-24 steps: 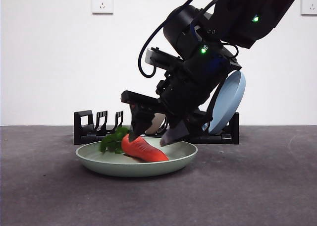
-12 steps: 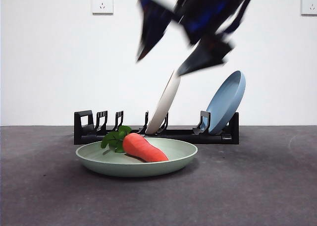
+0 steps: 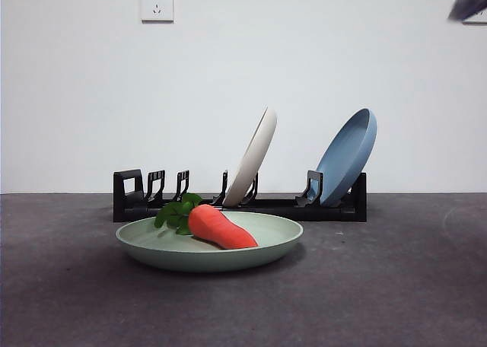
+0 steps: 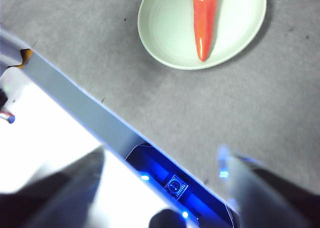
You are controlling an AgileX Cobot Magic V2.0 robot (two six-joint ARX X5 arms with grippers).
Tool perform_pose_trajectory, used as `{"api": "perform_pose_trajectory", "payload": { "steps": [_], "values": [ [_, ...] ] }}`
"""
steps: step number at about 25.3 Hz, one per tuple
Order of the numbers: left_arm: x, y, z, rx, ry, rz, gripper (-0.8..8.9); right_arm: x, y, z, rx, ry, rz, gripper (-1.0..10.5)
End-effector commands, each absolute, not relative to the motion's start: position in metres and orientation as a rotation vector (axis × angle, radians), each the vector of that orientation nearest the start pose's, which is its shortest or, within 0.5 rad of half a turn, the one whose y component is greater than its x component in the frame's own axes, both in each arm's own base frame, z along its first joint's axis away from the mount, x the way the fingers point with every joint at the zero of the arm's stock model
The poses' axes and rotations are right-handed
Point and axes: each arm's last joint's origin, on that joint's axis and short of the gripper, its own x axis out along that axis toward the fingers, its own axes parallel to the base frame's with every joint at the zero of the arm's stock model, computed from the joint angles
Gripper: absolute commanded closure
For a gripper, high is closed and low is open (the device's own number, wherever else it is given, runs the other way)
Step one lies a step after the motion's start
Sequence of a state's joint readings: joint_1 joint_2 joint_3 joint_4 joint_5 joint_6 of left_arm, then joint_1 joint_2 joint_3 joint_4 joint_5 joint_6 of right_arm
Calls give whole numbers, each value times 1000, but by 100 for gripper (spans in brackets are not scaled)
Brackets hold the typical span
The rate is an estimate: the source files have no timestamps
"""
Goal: Take the green plate from the plate rack,put the plate on the table,take the carrot from the table,put the carrot in the plate
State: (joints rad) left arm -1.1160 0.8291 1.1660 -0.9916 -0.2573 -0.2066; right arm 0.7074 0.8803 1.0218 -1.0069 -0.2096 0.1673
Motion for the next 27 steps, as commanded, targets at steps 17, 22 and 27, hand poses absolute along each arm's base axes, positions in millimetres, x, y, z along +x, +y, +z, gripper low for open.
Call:
{"api": "perform_pose_trajectory", "payload": {
  "steps": [17,22,27],
  "values": [
    [62,-111,376,246,624,-758,817,99,93,331,-94,900,798,946],
    [62,-111,376,247,623,-758,817,99,93,331,-94,900,798,946],
    [62,-111,376,246,624,-759,817,99,93,331,-93,899,798,946]
  ]
}}
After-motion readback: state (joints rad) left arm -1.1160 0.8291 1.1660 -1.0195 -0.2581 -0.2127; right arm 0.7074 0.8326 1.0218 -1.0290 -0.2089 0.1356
